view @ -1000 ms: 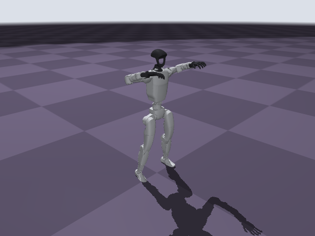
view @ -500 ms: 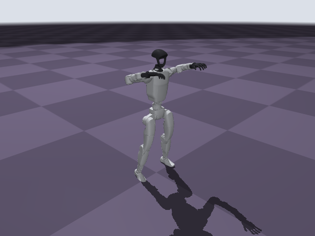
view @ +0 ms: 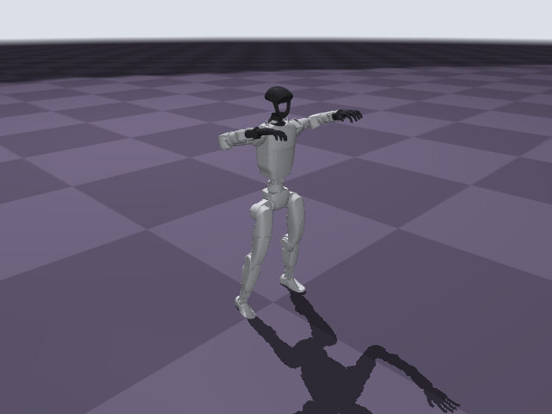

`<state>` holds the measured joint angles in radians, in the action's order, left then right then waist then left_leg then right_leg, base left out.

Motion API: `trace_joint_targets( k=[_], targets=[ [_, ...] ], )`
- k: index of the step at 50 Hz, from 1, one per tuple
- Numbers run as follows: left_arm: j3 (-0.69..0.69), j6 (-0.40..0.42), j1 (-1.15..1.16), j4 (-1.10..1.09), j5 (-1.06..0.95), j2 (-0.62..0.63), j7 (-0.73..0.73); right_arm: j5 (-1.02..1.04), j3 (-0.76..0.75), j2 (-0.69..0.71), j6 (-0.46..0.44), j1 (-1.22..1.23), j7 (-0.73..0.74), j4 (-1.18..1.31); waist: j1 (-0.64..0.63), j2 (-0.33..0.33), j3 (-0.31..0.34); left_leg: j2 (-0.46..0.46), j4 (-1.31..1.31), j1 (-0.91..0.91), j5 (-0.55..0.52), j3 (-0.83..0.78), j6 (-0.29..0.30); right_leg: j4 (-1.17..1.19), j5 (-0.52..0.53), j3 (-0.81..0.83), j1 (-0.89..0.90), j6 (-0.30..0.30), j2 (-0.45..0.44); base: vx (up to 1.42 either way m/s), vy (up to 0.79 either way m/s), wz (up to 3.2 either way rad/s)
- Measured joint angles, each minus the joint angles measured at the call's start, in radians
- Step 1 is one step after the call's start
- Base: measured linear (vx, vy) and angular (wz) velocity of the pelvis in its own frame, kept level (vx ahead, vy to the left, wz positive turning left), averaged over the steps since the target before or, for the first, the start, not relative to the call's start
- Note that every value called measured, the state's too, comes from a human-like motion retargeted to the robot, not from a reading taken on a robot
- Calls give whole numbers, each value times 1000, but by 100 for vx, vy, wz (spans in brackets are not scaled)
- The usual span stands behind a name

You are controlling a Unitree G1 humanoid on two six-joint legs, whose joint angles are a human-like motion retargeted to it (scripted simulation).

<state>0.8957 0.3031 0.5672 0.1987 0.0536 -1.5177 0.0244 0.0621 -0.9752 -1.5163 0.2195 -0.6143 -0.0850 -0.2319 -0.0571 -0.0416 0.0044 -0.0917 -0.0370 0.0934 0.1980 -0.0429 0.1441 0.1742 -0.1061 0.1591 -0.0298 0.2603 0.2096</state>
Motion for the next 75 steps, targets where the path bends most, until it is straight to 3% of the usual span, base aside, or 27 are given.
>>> trace_joint_targets(
  k=[25,30,34,38,43,45,49,52,55,60,65,70,75],
  targets=[
    [-40,-5,-36,3,63,-31,13,7,39,-7,7,37,3,2,-16,2,-23,-1,-6,-10,0,2,2,-16,0,-2,-2,2,-4,0,0,0],
    [-108,-15,-123,-57,59,9,57,-13,123,52,12,123,48,-9,-31,-4,-24,7,-4,-10,-1,-10,-4,-20,1,-17,5,2,3,0,0,0],
    [-300,-18,-336,-151,29,117,129,-100,371,214,12,363,111,42,-36,-18,-20,28,1,-5,-2,-16,-17,-14,-5,-26,9,0,24,-2,7,-9],
    [-497,-13,-510,-292,-26,291,206,-340,609,517,34,522,199,189,-31,-36,-19,37,-55,-32,24,-21,-22,-17,-12,-21,5,-10,37,-2,6,4],
    [-750,-57,-667,-593,-120,573,253,-631,825,900,15,543,300,619,-48,-55,-8,47,-72,-43,36,-7,-27,-8,-20,-5,2,-23,49,-1,7,19],
    [-837,-88,-703,-755,-112,687,223,-572,915,989,-37,539,290,867,-54,-62,5,53,-82,-47,44,7,-27,3,-27,11,-5,-28,57,2,10,39],
    [-974,-122,-746,-1133,9,903,81,-104,1152,1113,-105,473,138,1224,-61,-70,45,75,-87,-42,57,52,-24,58,-56,50,-15,-34,85,5,12,59],
    [-1024,-133,-749,-1394,102,1040,13,205,1285,1206,-103,365,68,1281,-48,-73,90,91,-95,-35,69,93,-18,147,-73,79,-5,-45,112,7,13,69],
    [-1001,-145,-684,-1531,101,1146,-1,276,1332,1287,-85,258,34,1243,-16,-70,149,92,-88,-10,74,123,-13,298,-55,78,39,-72,134,7,11,46],
    [-922,-122,-494,-1545,-98,1291,-22,162,1361,1326,-45,154,-64,1158,33,-51,247,55,-68,39,67,125,-24,617,96,-80,224,-90,89,4,7,-1],
    [-913,-100,-369,-1517,-254,1385,-32,172,1378,1277,-30,172,-41,1118,58,-21,302,4,-71,35,67,86,-17,678,95,-58,383,-64,59,4,0,-39],
    [-861,-85,-366,-1501,-330,1406,17,157,1305,1225,-26,255,94,1096,68,-19,347,4,-70,17,83,49,-3,388,136,91,418,-34,99,9,-7,-30],
    [-862,-78,-420,-1430,-276,1335,94,110,1206,1151,-25,352,194,1011,71,-33,389,27,-84,15,124,31,9,-11,139,130,361,2,73,19,-17,-9]
  ],
)
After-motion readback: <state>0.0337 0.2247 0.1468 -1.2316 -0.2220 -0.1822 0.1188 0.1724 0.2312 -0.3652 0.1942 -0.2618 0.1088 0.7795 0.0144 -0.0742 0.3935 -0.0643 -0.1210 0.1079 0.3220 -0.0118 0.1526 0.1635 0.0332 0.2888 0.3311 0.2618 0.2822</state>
